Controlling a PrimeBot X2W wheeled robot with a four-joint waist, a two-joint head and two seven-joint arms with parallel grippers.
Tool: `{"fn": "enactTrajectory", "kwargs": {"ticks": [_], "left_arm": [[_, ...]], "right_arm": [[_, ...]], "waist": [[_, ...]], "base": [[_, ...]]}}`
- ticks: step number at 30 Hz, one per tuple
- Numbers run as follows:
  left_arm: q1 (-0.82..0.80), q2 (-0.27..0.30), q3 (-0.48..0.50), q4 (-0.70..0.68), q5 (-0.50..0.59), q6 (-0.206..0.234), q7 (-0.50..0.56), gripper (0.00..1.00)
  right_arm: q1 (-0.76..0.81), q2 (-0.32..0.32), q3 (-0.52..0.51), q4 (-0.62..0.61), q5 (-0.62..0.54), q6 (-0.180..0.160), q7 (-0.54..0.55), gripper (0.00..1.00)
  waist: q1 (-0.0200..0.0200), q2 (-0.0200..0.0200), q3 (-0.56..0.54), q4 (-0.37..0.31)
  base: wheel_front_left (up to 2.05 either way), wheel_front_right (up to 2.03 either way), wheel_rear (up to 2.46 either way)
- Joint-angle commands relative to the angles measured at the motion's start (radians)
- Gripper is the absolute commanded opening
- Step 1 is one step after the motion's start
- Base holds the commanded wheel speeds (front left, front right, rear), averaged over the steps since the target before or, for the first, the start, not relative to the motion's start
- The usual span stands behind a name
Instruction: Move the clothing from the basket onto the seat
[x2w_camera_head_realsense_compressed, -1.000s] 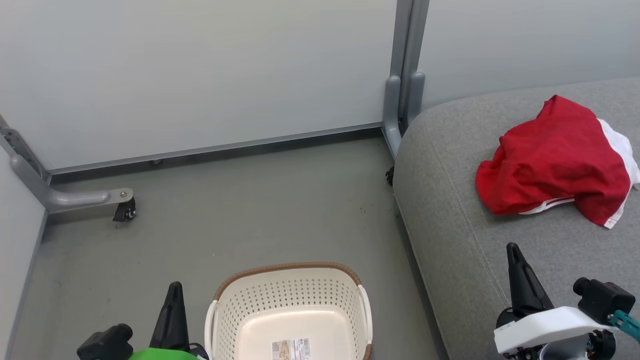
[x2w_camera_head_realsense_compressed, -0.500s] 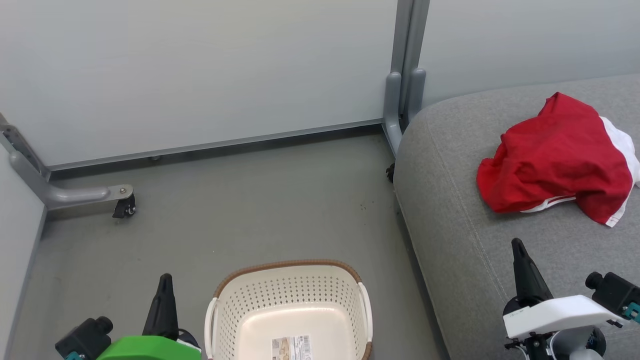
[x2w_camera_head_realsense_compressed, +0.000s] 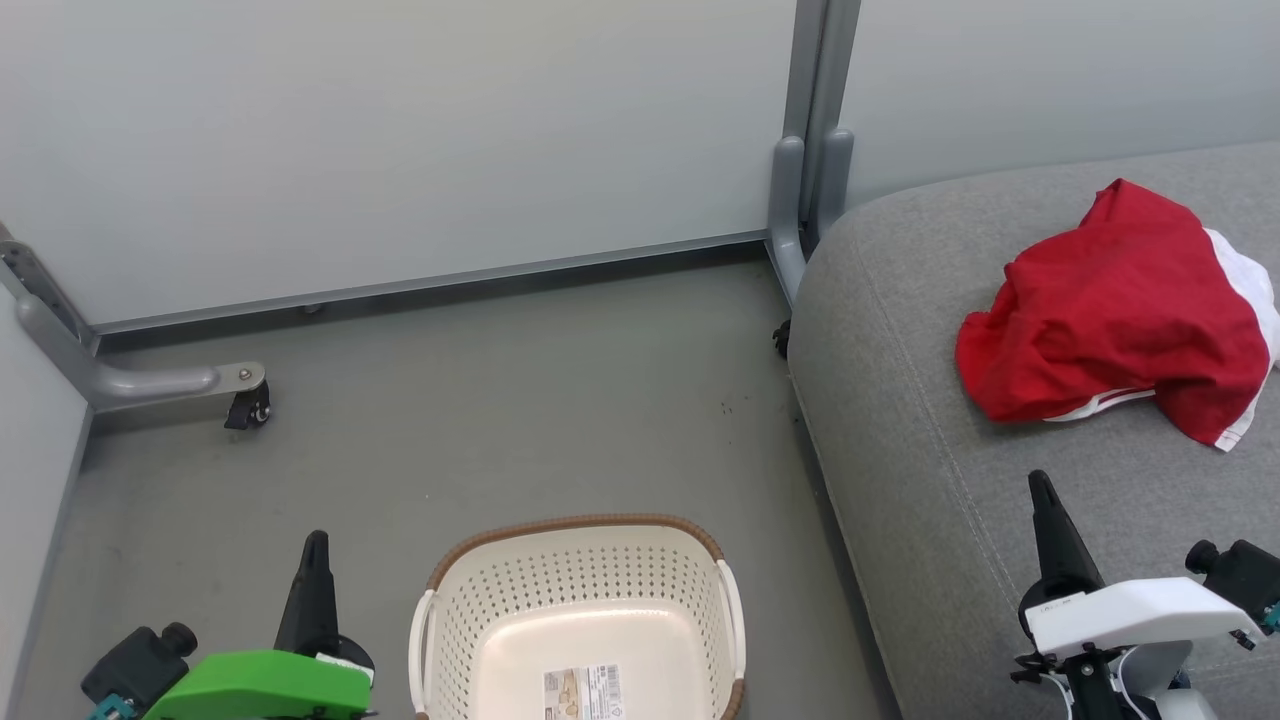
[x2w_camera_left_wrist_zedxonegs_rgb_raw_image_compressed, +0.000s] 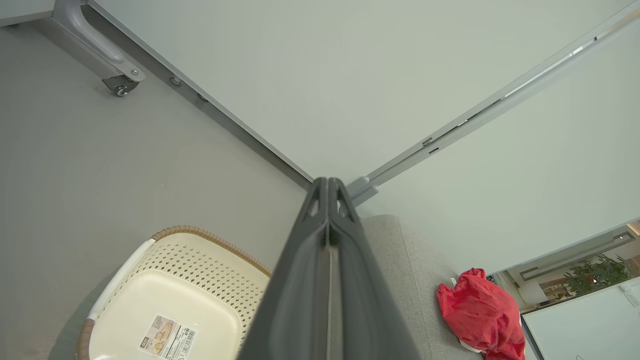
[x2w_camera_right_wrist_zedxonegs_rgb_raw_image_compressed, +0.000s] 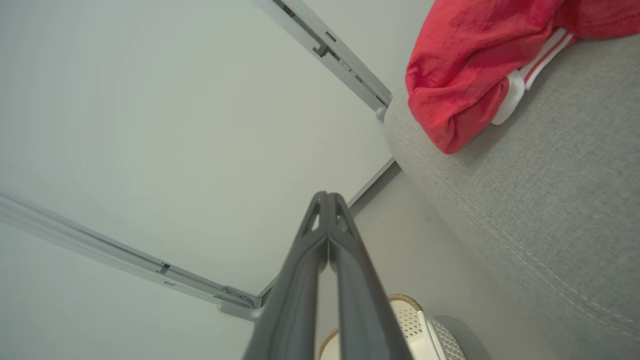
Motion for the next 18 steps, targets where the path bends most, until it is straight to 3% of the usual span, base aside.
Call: {"fn": "enactTrajectory", "kwargs": {"ticks": [1,18], "left_arm": [[-0.032,0.01,0.009,-0.007,-0.034,-0.007,0.009,0.0],[-0.064,0.012,0.041,0.008,-0.212,-0.023,0.057,0.0]], "right_arm": [[-0.031,-0.005,-0.005,-0.005,0.034,0.0,0.009,0.0],[-0.056,-0.003,-0.024,0.018,0.222,0.0,0.057,0.0]], "waist": [[0.0,0.0,0.001,0.0],[0.0,0.0,0.013,0.002]], "base": [[0.0,0.0,0.0],[0.0,0.0,0.0]]}}
